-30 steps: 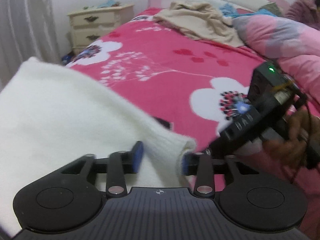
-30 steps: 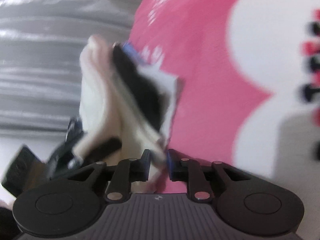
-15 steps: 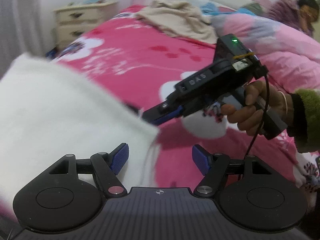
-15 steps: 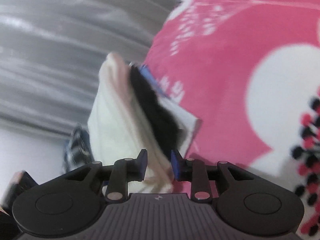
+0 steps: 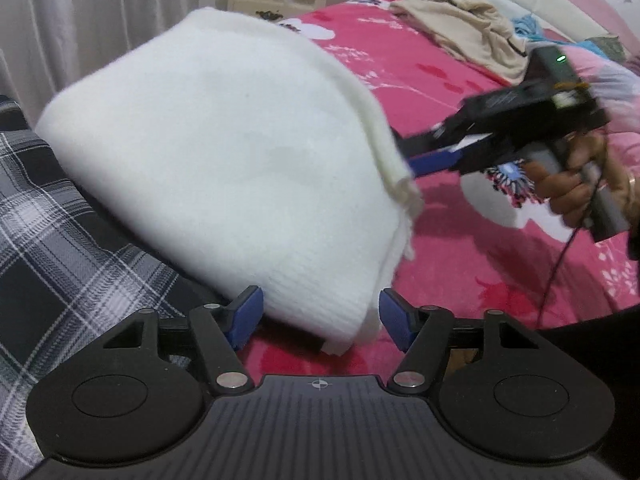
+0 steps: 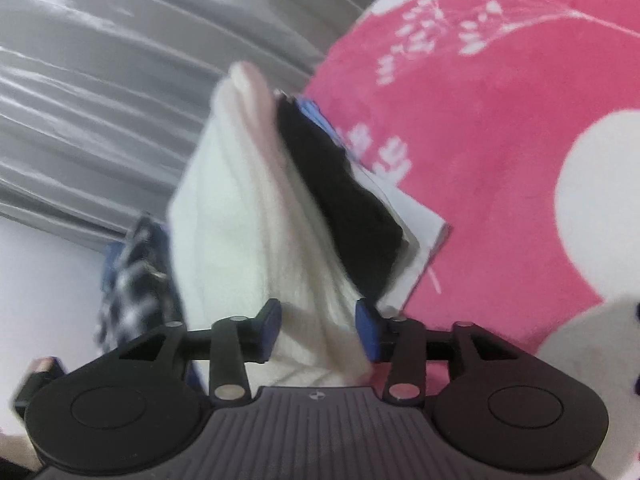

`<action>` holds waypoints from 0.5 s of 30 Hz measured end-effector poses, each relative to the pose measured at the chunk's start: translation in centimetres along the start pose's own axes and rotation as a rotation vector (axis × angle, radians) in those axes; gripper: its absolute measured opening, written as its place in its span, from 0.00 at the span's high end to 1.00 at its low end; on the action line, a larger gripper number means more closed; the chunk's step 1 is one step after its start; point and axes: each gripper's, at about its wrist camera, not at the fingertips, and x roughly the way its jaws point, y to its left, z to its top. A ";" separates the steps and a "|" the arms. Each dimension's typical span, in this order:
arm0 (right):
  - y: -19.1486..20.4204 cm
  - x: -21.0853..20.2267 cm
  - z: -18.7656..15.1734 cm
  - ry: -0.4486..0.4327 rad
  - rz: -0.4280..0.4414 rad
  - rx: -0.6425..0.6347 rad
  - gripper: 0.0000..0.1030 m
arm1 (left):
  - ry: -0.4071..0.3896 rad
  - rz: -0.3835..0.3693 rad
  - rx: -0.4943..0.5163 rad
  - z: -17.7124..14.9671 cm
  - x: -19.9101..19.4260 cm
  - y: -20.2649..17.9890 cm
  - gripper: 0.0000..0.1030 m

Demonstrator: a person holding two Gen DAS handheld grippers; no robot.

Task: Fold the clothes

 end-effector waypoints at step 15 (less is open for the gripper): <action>3.9 3.6 -0.7 0.042 -0.112 -0.209 0.82 | -0.022 0.021 -0.012 -0.4 1.0 -0.7 0.34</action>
